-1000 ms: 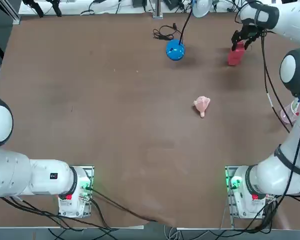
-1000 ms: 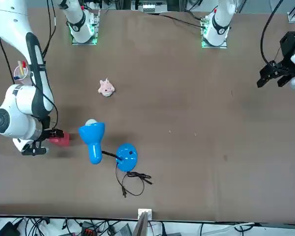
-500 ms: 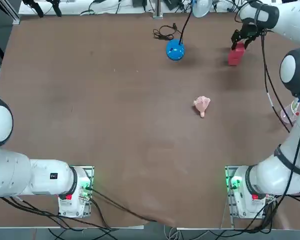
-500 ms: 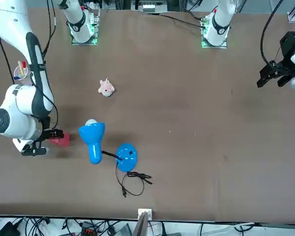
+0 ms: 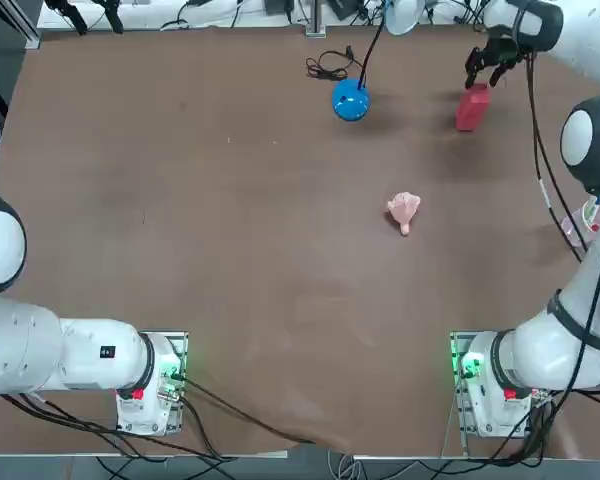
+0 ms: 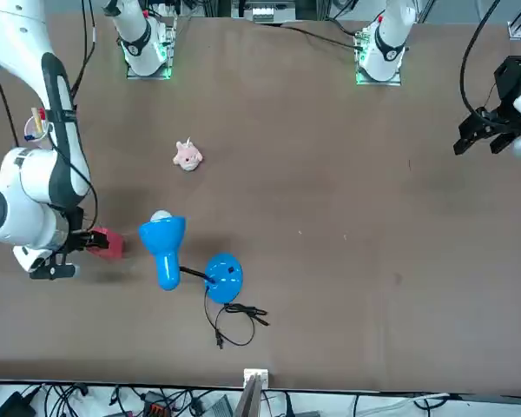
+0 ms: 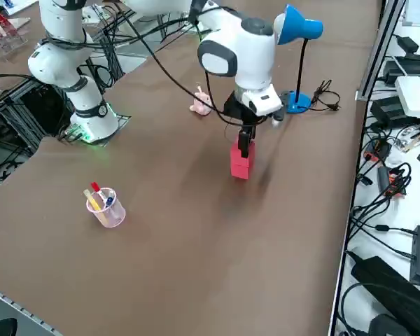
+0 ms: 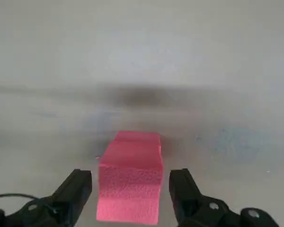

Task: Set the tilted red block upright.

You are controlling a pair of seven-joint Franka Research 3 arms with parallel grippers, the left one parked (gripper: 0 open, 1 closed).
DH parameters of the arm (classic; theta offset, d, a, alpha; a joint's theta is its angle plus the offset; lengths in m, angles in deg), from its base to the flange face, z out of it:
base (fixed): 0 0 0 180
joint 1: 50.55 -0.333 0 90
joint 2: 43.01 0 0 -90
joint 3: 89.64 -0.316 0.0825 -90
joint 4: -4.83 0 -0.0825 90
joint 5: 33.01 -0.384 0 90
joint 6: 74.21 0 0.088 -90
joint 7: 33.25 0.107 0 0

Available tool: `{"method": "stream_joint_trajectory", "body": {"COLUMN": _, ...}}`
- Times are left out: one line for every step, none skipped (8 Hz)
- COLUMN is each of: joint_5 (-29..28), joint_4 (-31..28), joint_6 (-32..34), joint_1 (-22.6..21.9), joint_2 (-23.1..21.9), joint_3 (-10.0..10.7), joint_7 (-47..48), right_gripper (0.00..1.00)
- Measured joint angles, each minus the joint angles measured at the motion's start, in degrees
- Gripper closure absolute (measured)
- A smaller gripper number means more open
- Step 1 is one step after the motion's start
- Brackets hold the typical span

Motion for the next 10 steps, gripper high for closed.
{"method": "stream_joint_trajectory", "body": {"joint_5": 0.0, "joint_4": 0.77, "joint_6": 1.02, "joint_1": 0.0, "joint_2": -1.09, "joint_3": 0.0, "joint_7": -0.05, "right_gripper": 0.0}}
{"method": "stream_joint_trajectory", "body": {"joint_5": 0.01, "joint_4": 1.67, "joint_6": 2.73, "joint_1": -0.01, "joint_2": -2.62, "joint_3": 0.0, "joint_7": -0.11, "right_gripper": 0.0}}
{"method": "stream_joint_trajectory", "body": {"joint_5": 0.01, "joint_4": 3.07, "joint_6": 5.68, "joint_1": -0.04, "joint_2": -4.8, "joint_3": 0.0, "joint_7": -0.18, "right_gripper": 0.0}}
{"method": "stream_joint_trajectory", "body": {"joint_5": 0.01, "joint_4": 4.52, "joint_6": 8.97, "joint_1": -0.12, "joint_2": -7.28, "joint_3": -0.02, "joint_7": -0.22, "right_gripper": 0.0}}
{"method": "stream_joint_trajectory", "body": {"joint_5": -0.05, "joint_4": 5.3, "joint_6": 11.99, "joint_1": -0.17, "joint_2": -10.05, "joint_3": -0.05, "joint_7": -0.23, "right_gripper": 0.0}}
{"method": "stream_joint_trajectory", "body": {"joint_5": -0.19, "joint_4": 5.53, "joint_6": 15.19, "joint_1": -0.16, "joint_2": -12.78, "joint_3": -0.05, "joint_7": -0.23, "right_gripper": 0.0}}
{"method": "stream_joint_trajectory", "body": {"joint_5": -0.38, "joint_4": 5.61, "joint_6": 18.57, "joint_1": -0.14, "joint_2": -15.24, "joint_3": -0.05, "joint_7": -0.23, "right_gripper": 0.0}}
{"method": "stream_joint_trajectory", "body": {"joint_5": -0.53, "joint_4": 5.83, "joint_6": 21.61, "joint_1": -0.19, "joint_2": -17.4, "joint_3": -0.08, "joint_7": -0.21, "right_gripper": 0.0}}
{"method": "stream_joint_trajectory", "body": {"joint_5": -0.54, "joint_4": 6.18, "joint_6": 24.92, "joint_1": -0.37, "joint_2": -19.59, "joint_3": -0.16, "joint_7": -0.15, "right_gripper": 0.0}}
{"method": "stream_joint_trajectory", "body": {"joint_5": -0.51, "joint_4": 6.2, "joint_6": 27.89, "joint_1": -0.84, "joint_2": -21.85, "joint_3": -0.21, "joint_7": 1.08, "right_gripper": 0.0}}
